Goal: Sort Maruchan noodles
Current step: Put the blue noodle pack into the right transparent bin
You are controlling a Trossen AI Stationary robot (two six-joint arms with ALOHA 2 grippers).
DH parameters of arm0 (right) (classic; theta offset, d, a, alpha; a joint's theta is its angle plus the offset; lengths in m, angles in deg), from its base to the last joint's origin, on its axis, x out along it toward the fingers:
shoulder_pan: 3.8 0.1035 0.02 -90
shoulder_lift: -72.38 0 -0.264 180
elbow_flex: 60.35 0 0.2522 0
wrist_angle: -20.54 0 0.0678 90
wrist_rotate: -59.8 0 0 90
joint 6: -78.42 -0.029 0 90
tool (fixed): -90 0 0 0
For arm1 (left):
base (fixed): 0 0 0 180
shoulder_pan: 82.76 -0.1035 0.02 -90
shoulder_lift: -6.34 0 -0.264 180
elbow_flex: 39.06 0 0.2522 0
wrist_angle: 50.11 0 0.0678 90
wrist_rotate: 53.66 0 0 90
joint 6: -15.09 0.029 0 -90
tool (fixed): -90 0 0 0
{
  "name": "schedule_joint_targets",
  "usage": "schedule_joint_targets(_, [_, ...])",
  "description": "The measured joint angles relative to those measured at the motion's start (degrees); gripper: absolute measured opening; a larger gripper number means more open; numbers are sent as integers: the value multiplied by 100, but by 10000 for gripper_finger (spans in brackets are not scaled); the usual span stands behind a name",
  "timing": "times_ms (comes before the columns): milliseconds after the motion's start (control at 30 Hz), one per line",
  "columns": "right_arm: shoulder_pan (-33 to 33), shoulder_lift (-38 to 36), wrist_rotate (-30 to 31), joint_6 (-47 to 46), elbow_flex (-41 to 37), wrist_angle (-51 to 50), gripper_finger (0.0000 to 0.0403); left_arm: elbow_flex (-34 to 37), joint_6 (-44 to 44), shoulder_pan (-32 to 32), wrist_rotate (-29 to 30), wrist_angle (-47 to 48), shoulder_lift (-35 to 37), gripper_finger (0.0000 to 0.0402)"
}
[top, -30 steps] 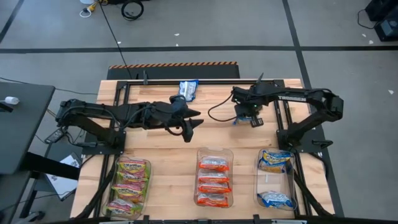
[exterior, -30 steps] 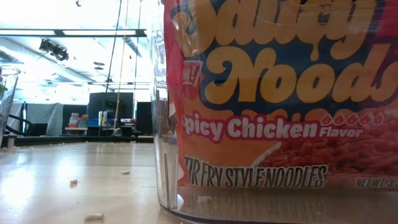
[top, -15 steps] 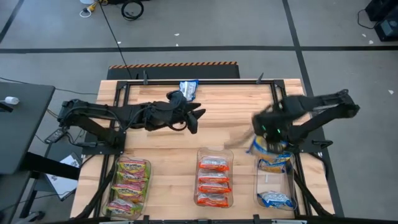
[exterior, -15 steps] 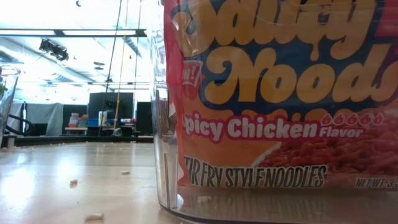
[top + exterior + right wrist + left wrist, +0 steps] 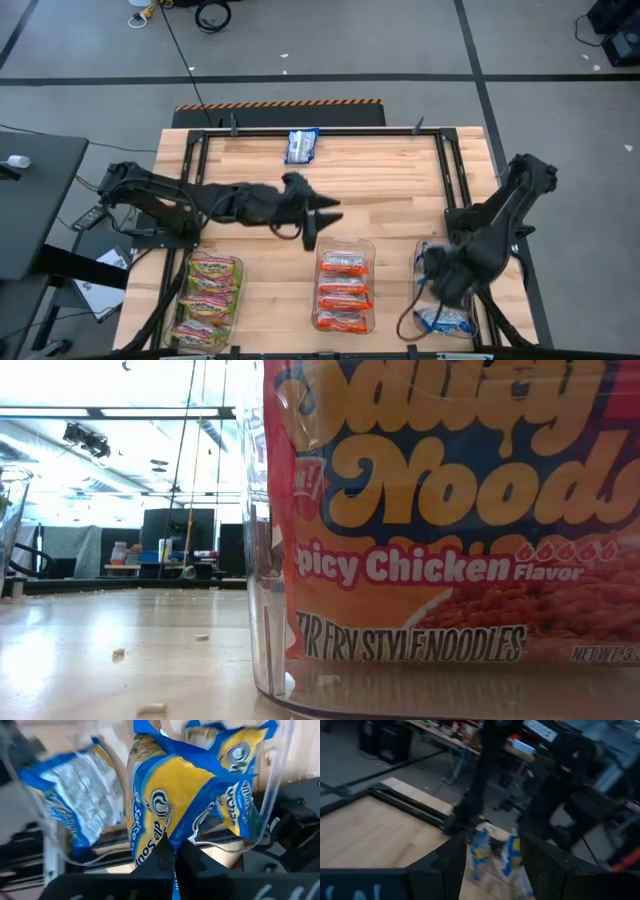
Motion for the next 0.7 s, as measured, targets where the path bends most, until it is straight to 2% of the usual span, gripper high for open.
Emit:
schedule_joint_targets(200, [347,838,-33,46,0,67,5,0,105,560,-22,160,89,188])
schedule_joint_targets(433, [612,1647,315,187,0,815,12,0,7,1006,15,1257,536,188])
schedule_joint_targets(567, [743,2030,88,254,-3,1063,46,0,-339,974,13,2295,777,188])
schedule_joint_targets(700, [756,1984,-163,235,-4,1269,92,0,-654,674,254,3221,863,188])
